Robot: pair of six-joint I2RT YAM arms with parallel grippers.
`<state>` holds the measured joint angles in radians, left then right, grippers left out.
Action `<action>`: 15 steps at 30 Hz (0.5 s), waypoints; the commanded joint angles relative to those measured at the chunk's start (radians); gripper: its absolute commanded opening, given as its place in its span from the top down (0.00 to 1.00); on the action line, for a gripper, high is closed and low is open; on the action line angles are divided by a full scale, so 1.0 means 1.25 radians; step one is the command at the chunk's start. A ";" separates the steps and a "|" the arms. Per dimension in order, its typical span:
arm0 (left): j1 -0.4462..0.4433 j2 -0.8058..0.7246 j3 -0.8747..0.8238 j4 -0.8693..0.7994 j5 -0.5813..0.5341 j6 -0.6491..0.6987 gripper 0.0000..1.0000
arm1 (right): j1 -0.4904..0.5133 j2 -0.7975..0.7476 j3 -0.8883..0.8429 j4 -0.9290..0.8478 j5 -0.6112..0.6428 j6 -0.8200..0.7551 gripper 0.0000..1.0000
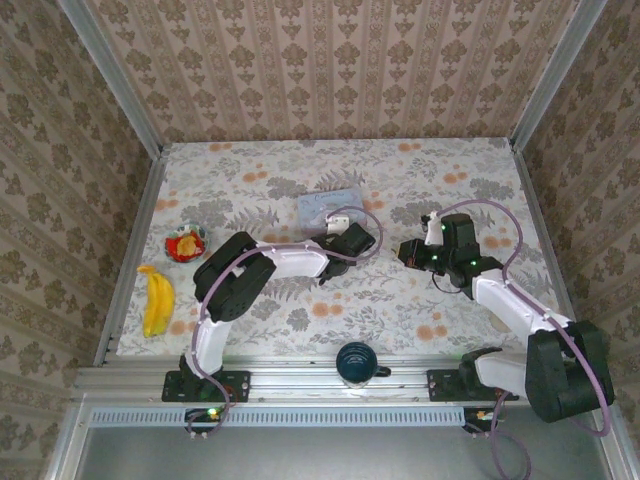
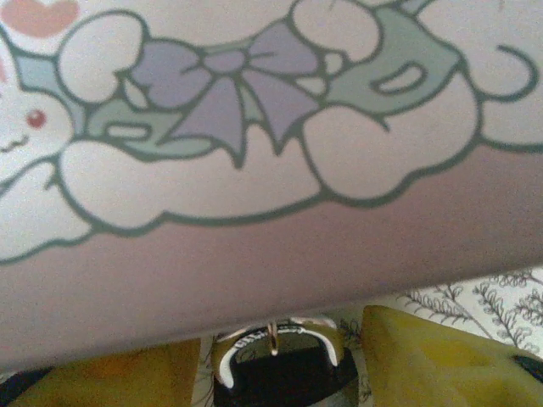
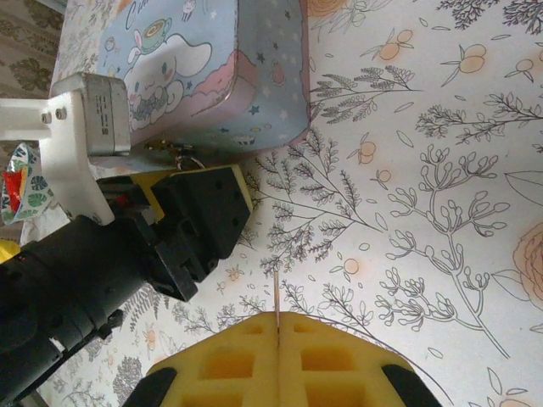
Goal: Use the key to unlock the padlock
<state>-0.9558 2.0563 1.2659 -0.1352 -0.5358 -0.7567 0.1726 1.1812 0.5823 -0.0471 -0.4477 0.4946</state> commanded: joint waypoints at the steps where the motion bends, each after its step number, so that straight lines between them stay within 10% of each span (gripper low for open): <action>1: 0.005 0.014 0.002 0.056 -0.015 0.034 0.48 | -0.004 -0.028 -0.016 0.019 0.017 0.003 1.00; 15: 0.018 0.054 0.009 0.117 -0.088 0.049 0.49 | -0.003 -0.053 -0.036 0.035 0.030 0.008 1.00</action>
<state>-0.9478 2.0975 1.2655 -0.0010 -0.5777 -0.7094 0.1726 1.1313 0.5499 -0.0299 -0.4252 0.4984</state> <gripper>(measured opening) 0.513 0.058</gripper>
